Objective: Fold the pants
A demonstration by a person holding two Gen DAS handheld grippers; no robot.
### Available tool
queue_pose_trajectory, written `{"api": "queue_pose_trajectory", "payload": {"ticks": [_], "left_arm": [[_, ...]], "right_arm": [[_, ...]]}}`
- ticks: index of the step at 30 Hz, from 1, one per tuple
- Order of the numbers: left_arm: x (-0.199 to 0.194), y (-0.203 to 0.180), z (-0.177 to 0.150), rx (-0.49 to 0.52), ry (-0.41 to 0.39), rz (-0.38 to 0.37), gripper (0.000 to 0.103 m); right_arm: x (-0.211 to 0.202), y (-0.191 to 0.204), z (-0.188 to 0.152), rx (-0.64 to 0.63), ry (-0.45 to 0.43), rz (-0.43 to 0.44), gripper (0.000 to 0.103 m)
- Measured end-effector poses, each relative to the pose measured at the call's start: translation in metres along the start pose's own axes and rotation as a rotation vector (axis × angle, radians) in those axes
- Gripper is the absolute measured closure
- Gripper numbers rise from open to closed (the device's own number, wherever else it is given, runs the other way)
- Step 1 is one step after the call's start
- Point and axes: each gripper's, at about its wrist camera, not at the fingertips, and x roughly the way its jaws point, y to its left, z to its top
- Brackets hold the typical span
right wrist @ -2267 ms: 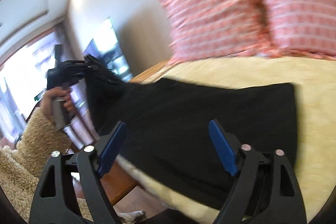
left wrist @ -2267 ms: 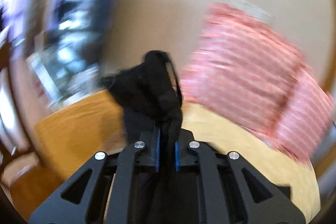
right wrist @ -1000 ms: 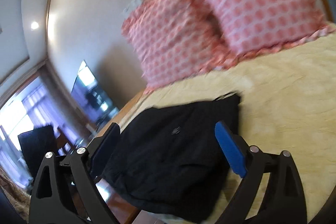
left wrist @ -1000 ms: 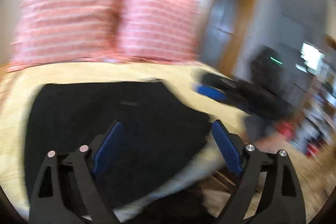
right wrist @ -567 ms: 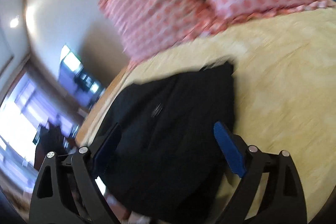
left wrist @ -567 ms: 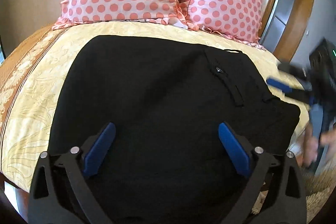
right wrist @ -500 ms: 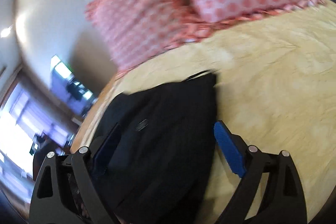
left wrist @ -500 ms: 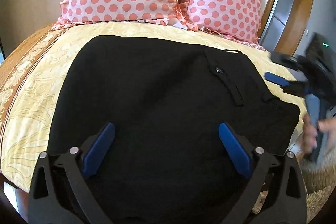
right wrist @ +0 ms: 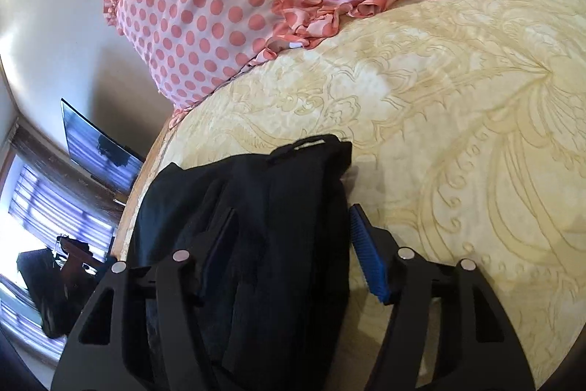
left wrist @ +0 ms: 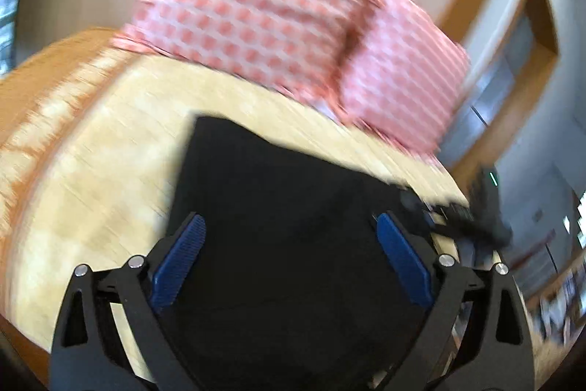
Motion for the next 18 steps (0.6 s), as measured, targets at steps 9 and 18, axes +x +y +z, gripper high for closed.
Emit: {"api": "queue_pose_trajectory", "payload": {"ticks": [9, 18], "left_arm": [[0.071, 0.058, 0.043, -0.194, 0.251, 0.024, 0.025], [0.087, 0.049, 0.047, -0.12, 0.272, 0.011, 0.091]], "right_arm": [[0.006, -0.014, 0.003, 0.039, 0.026, 0.057, 0.071], [0.003, -0.011, 0.012, 0.046, 0.033, 0.169, 0.086]]}}
